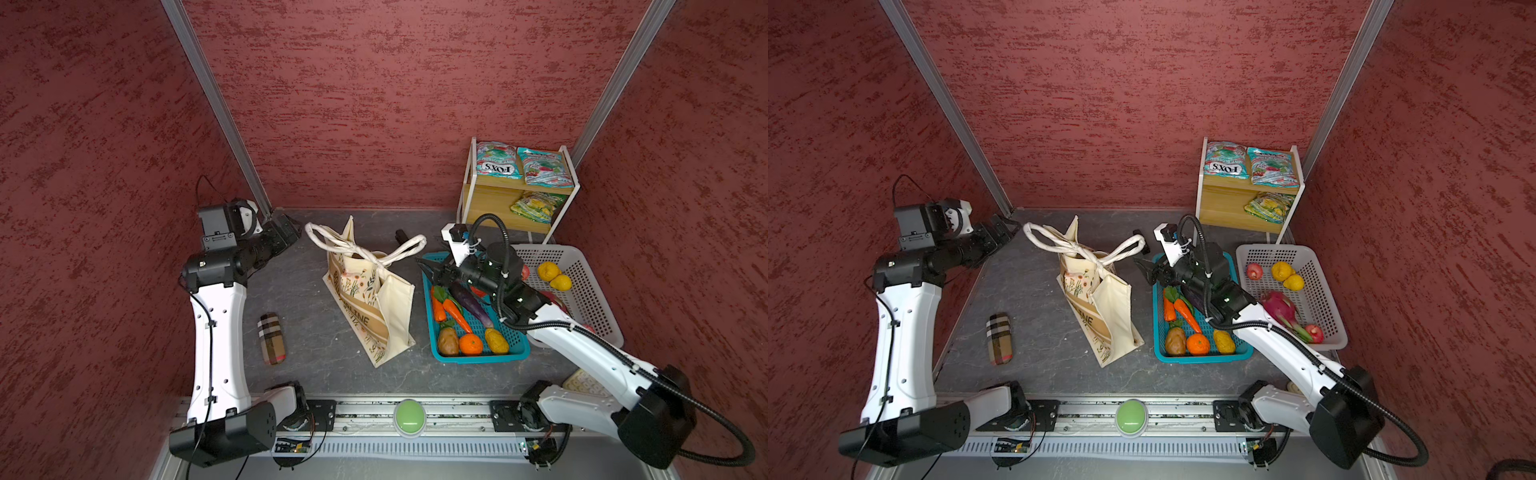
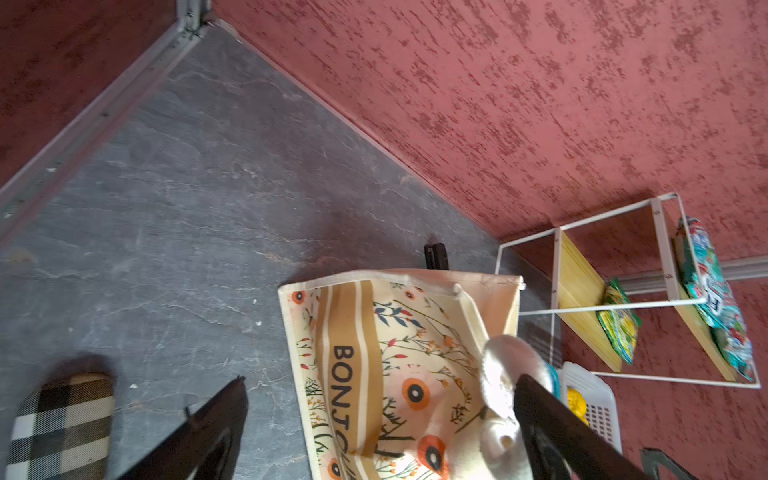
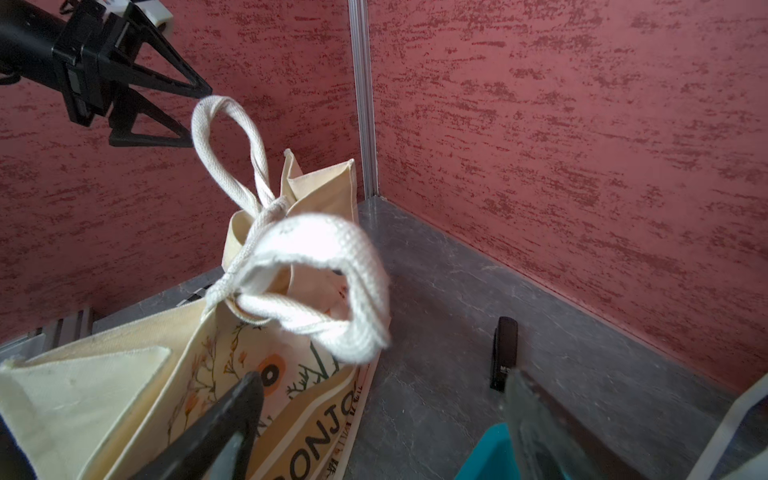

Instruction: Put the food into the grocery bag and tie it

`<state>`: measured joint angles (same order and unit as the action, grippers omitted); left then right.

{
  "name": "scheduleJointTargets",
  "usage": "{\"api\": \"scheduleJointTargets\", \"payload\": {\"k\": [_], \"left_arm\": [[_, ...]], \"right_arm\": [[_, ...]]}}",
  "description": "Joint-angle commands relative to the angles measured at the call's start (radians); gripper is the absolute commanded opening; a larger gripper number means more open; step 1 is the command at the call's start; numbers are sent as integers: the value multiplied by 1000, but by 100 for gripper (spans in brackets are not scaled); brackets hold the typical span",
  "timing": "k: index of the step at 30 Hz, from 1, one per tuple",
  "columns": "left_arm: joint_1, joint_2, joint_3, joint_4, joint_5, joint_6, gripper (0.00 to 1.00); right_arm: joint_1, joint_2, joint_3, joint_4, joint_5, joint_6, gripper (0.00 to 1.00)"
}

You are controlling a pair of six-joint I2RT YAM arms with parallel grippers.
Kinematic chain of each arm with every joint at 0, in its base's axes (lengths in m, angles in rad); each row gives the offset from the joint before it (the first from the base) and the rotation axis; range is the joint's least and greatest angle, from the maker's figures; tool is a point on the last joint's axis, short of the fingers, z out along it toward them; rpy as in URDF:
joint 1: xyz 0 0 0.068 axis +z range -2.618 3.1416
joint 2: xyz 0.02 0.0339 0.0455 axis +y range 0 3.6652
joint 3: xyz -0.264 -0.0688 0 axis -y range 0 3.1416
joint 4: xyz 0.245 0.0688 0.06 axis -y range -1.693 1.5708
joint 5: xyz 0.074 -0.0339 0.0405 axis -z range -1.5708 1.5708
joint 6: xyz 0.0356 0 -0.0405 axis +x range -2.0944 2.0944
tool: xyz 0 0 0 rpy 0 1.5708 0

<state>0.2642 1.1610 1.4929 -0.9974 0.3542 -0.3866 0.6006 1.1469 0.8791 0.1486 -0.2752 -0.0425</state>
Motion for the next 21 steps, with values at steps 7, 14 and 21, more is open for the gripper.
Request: {"api": "scheduleJointTargets", "payload": {"k": [7, 14, 21], "left_arm": [[35, -173, -263, 256, -296, 14, 99], [-36, -231, -610, 653, -511, 11, 99], [-257, -152, -875, 1029, -822, 144, 99]], "right_arm": [[-105, -118, -117, 13, 313, -18, 98], [-305, -97, -299, 262, 595, 134, 98], [-474, 8, -558, 655, 768, 200, 98]]}}
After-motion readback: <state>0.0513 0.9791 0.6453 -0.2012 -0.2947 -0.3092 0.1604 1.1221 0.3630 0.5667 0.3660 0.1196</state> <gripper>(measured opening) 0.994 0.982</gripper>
